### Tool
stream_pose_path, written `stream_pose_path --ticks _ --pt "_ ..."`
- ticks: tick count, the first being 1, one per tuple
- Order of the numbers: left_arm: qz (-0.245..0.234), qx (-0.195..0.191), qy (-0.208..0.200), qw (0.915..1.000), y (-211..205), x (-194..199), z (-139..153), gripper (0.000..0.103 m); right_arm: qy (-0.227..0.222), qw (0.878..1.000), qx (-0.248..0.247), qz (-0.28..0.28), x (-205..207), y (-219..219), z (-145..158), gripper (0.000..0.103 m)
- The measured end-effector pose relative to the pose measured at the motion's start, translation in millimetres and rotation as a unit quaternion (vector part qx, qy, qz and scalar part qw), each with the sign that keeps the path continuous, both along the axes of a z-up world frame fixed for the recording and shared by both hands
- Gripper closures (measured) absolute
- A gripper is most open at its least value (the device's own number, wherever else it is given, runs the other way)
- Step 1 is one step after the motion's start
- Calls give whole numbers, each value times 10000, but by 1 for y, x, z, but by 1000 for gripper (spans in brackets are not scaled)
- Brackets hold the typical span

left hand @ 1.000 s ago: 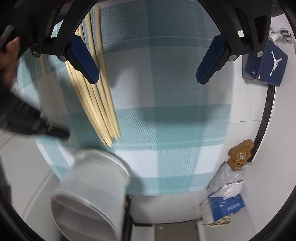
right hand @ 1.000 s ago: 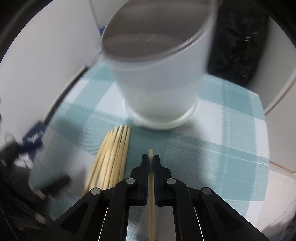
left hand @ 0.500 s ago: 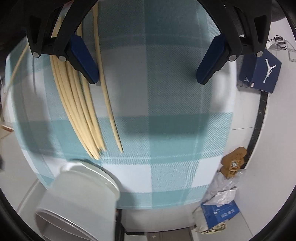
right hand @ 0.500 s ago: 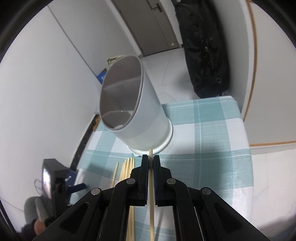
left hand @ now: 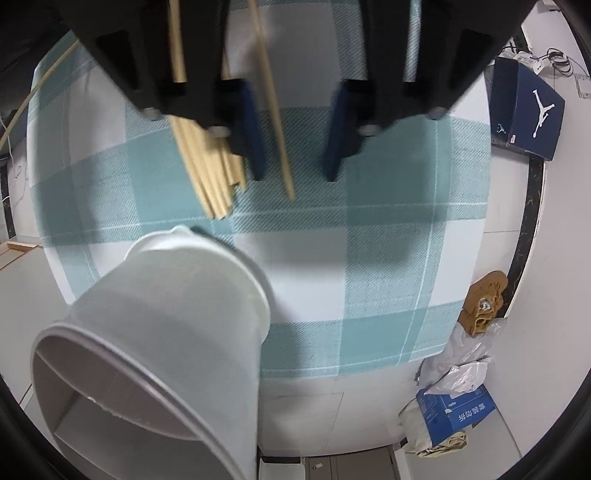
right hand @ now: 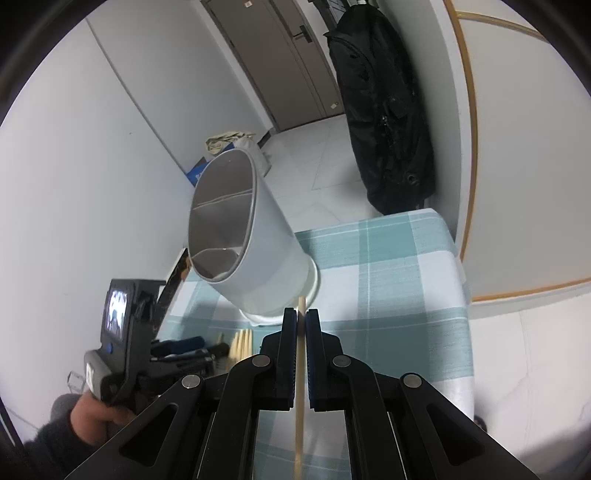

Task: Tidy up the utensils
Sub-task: 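Pinch another chopstick with the left gripper while the right gripper lifts its chopstick, then lower both held chopsticks into the white holder and open both grippers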

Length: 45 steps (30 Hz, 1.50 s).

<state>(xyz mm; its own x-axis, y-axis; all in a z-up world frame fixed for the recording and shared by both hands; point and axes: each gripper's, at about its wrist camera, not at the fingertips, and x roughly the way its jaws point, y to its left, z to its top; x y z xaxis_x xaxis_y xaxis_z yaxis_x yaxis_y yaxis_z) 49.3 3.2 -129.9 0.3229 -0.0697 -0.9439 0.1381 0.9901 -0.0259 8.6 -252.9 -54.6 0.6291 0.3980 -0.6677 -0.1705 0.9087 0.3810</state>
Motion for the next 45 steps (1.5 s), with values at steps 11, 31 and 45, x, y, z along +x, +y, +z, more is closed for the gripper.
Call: stream_pose_path --ticks 11,31,45 --pt "583 -757 -315 9949 12 -13 16 103 -241 9996 -16 -144 -10 -7 8 99" --pt "-2 -925 -2183 9715 3 -63 124 103 -1379 9904 -32 87 -36 44 47 99" --pt "-282 -1184 -2680 9557 -1 -45 189 103 -1627 9866 43 104 -16 44 94 99"
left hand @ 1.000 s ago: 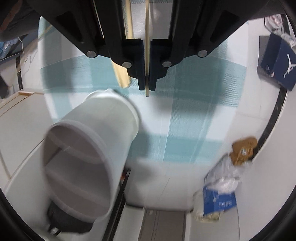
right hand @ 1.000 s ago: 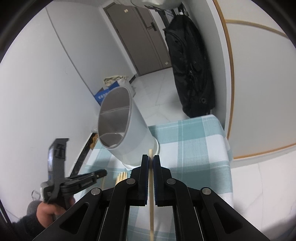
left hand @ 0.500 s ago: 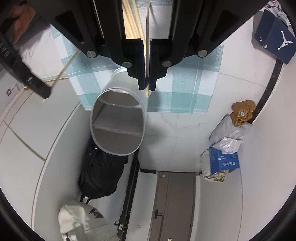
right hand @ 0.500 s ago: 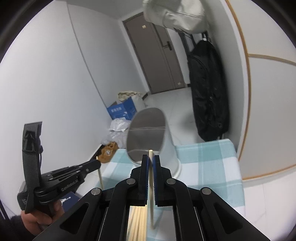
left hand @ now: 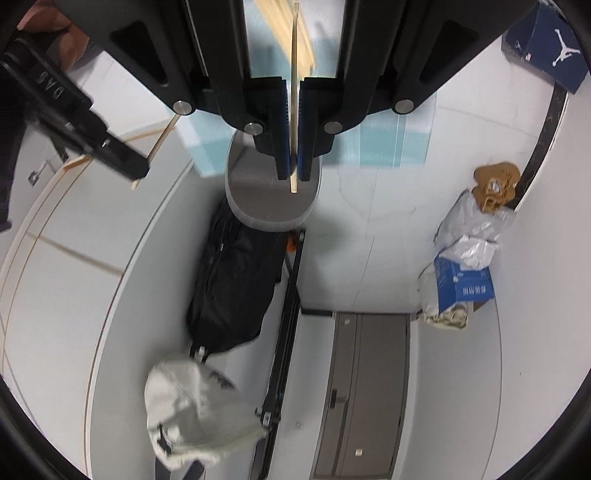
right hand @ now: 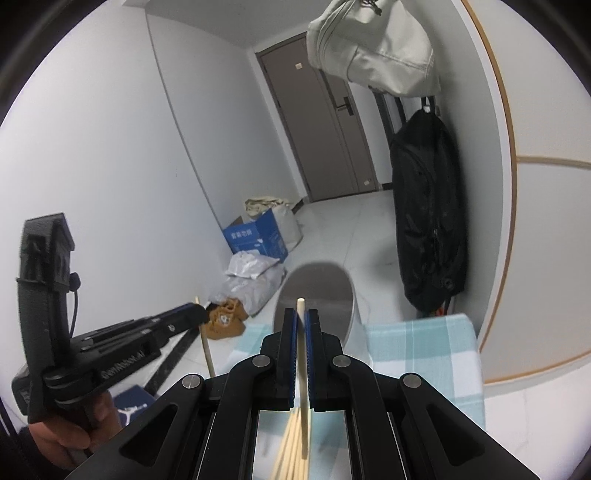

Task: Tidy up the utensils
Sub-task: 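Lower both held chopsticks into the white holder and open both grippers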

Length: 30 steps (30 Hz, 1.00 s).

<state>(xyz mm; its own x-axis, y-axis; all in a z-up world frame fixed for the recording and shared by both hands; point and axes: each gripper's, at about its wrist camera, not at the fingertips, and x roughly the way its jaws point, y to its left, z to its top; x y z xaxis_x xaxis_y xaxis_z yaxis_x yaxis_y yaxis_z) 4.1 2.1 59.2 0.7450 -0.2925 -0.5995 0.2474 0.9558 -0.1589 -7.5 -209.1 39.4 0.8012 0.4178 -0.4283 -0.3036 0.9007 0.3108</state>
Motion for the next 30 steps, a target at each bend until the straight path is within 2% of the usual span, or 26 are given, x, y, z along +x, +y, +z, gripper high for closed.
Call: stream_pose_path --ticks 6,14,19,24,30 --pt "84 -336 -557 9978 -2 31 42 103 -142 9998 148 -62 28 -5 38 99" --pt "337 -823 -1005 9910 -1 76 66 103 -417 9985 175 -322 68 -11 78 99" --pt "328 -986 -1186 9875 -7 99 54 103 -588 9971 158 -464 95 -12 89 99" --pt "248 -1023 -1222 9869 -10 113 36 103 -607 9964 140 -569 118 -12 81 99" --pt "86 -875 -979 9913 -17 127 12 103 -593 9969 -23 -526 132 -6 62 99"
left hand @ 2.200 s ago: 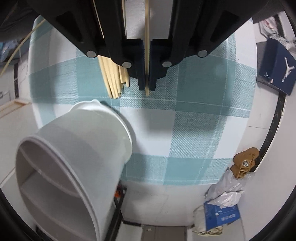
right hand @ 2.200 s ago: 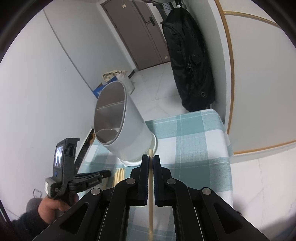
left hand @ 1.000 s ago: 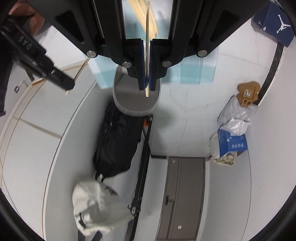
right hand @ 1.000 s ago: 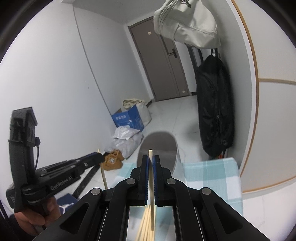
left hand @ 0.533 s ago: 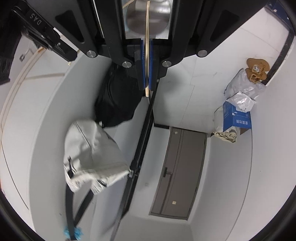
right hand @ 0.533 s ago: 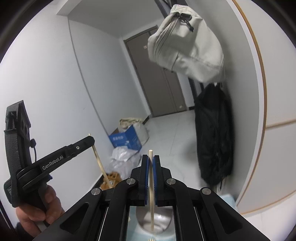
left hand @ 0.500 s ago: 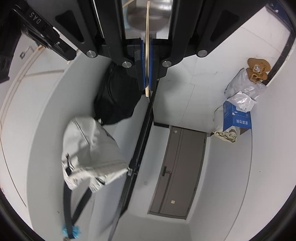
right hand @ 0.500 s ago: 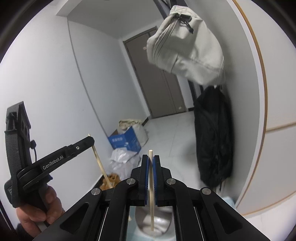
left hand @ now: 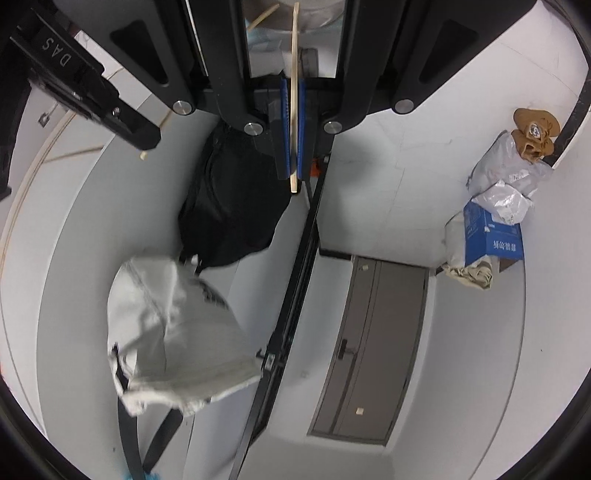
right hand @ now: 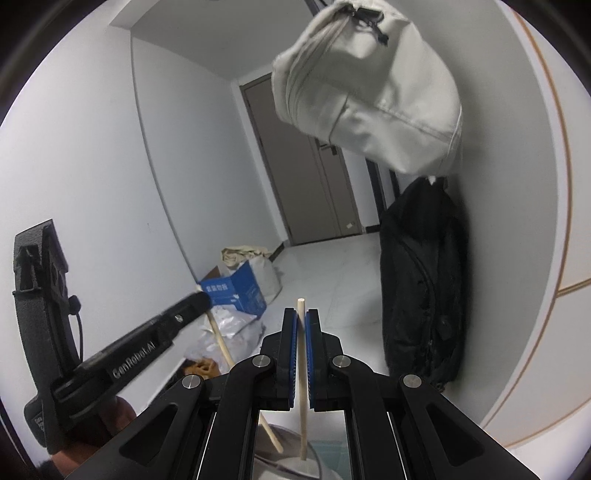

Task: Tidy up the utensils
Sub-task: 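Lower both held chopsticks into the white holder and open both grippers, then withdraw both grippers from the holder back toward the chopstick bundle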

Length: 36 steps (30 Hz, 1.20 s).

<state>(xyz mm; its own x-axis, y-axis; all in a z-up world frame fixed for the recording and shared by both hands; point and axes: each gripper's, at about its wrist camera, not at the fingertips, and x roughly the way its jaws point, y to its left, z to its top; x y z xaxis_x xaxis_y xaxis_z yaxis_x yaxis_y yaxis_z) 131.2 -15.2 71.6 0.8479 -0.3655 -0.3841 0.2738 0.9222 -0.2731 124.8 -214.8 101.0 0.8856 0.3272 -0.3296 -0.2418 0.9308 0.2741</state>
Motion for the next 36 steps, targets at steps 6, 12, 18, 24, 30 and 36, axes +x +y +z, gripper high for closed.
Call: stream_pose_path --ticks 6,12,18,24,30,36 --pt "-104 196 299 9993 -3 6 -17 103 274 9995 -36 124 11 3 -27 99" --pt "-494 72 627 9968 0 9 -18 103 592 9974 -40 420 12 7 -44 99" --pt "-478 133 859 9951 4 -3 -5 60 919 9928 230 727 7 6 -50 92" --pt "72 336 801 9962 16 -25 0 49 749 9953 316 531 -26 -8 -42 55" --pt "449 366 886 9944 19 -42 3 45 787 9955 398 350 -54 -23 -41 51" --pt "711 407 826 9932 20 -67 6 36 709 9962 399 309 -83 -28 -38 39"
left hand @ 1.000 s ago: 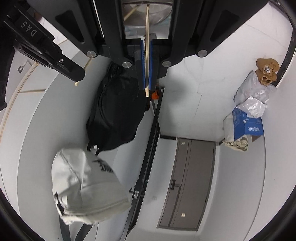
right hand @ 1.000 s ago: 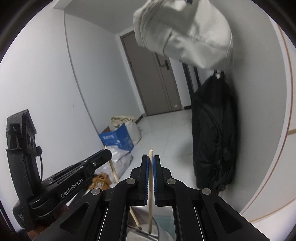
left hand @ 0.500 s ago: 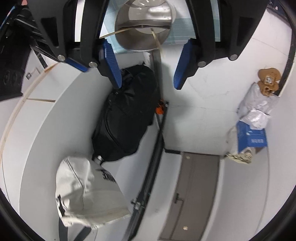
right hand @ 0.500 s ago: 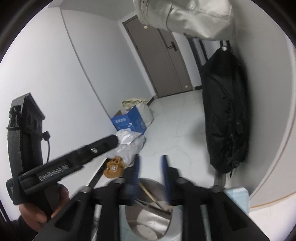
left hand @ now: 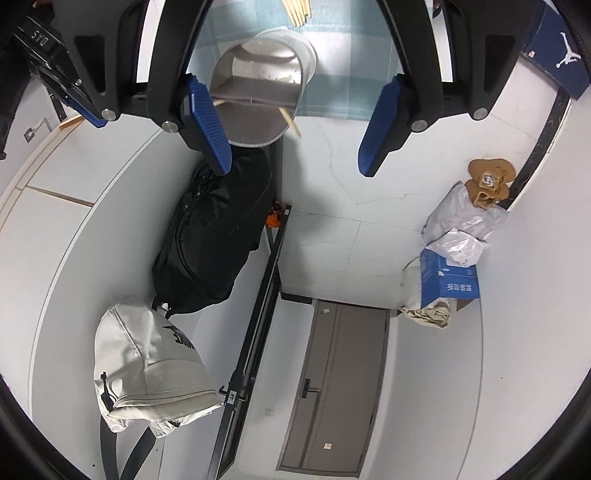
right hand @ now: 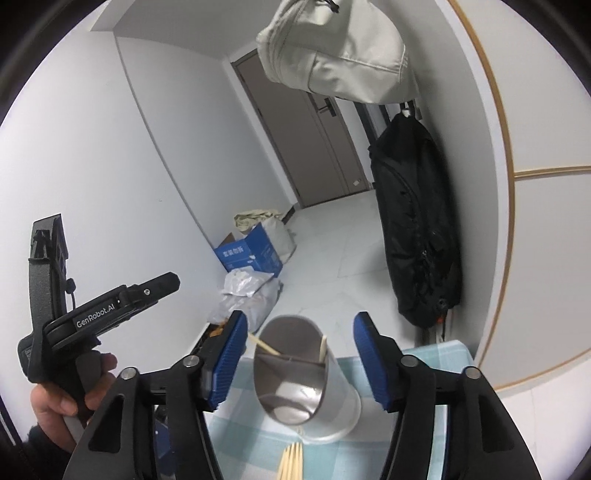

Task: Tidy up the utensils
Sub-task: 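Withdraw both grippers from the holder back toward the chopstick bundle, then pinch one chopstick from the bundle with the right gripper and lift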

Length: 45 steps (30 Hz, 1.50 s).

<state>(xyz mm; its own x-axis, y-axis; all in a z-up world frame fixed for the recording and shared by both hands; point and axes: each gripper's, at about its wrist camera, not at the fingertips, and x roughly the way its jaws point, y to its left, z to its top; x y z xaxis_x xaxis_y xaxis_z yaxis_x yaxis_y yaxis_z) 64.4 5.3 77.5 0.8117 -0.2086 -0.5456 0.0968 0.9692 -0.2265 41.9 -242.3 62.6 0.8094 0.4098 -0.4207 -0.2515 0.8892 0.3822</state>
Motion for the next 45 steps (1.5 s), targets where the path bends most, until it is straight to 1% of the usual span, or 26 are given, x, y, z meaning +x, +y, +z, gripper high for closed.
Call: stream_pose_path --ticks 2,5,6,8,11,15,19,24,28,33,37,42,45 --pt "7 48 -22 10000 -1 -7 0 36 -53 10000 -23 1 -8 2 2 33" --pt "50 208 -96 9997 -5 -19 0 35 -88 9999 -48 2 -21 5 2 27" --pt "53 235 -108 9997 -6 -22 0 33 -89 10000 -40 17 -25 6 1 26" --pt "75 259 -128 9996 -5 -30 -2 24 -67 10000 -48 26 -30 7 -2 23" --pt "134 341 -196 9991 -4 -43 -6 24 -61 10000 -41 18 -37 8 -6 19" --pt "196 421 -186 9987 -4 -53 -14 23 -26 10000 -32 22 -46 9 -12 18" --pt "271 520 -161 9981 -4 -61 -28 22 23 10000 -86 31 -52 13 -21 14" --pt "344 532 13 9980 1 -66 -51 20 168 9996 -212 91 -57 19 -41 13" --pt "375 513 151 9979 5 -68 -68 20 343 9988 -334 137 -57 24 -59 9" --pt "435 517 310 9972 8 -68 -89 20 544 9972 -494 158 -54 30 -78 9" --pt "476 506 533 9962 10 -63 -110 20 714 9948 -694 219 -51 35 -94 9" --pt "494 477 795 9945 16 -58 -133 20 1145 9893 -813 401 -42 40 -117 10" --pt "532 510 966 9926 19 -54 -143 20 1383 9854 -848 514 -36 45 -132 17"
